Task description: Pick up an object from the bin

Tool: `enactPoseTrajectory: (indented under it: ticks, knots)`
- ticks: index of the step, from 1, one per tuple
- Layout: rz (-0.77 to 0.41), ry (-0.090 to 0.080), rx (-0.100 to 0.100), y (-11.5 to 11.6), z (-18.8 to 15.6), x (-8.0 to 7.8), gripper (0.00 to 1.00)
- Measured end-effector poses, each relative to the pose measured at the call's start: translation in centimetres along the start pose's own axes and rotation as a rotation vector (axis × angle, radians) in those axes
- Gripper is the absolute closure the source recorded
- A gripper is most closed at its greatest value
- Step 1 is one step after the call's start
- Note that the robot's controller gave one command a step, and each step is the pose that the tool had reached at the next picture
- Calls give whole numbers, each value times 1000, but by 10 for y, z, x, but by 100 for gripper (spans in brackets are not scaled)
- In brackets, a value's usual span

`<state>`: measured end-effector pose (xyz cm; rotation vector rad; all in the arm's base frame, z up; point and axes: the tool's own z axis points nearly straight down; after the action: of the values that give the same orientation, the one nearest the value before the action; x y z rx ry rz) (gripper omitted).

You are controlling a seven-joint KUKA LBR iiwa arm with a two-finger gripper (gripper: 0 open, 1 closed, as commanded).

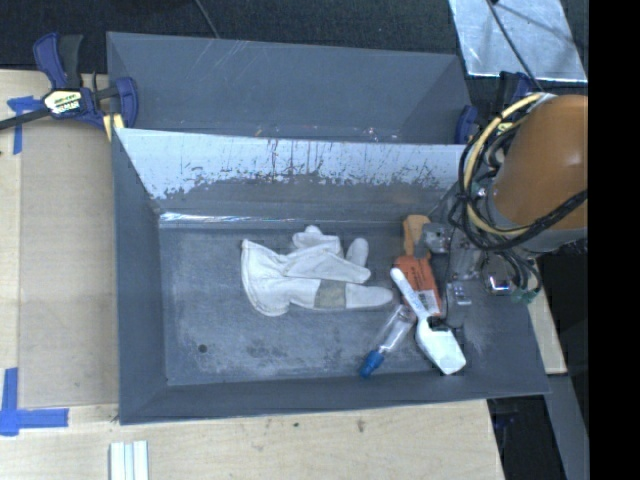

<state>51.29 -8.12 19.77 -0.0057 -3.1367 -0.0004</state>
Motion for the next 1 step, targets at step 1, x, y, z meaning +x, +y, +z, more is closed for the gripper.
enactPoseTrajectory:
  ticks: [1]
  knots:
    - [-2, -9, 1, 0, -4, -2, 0]
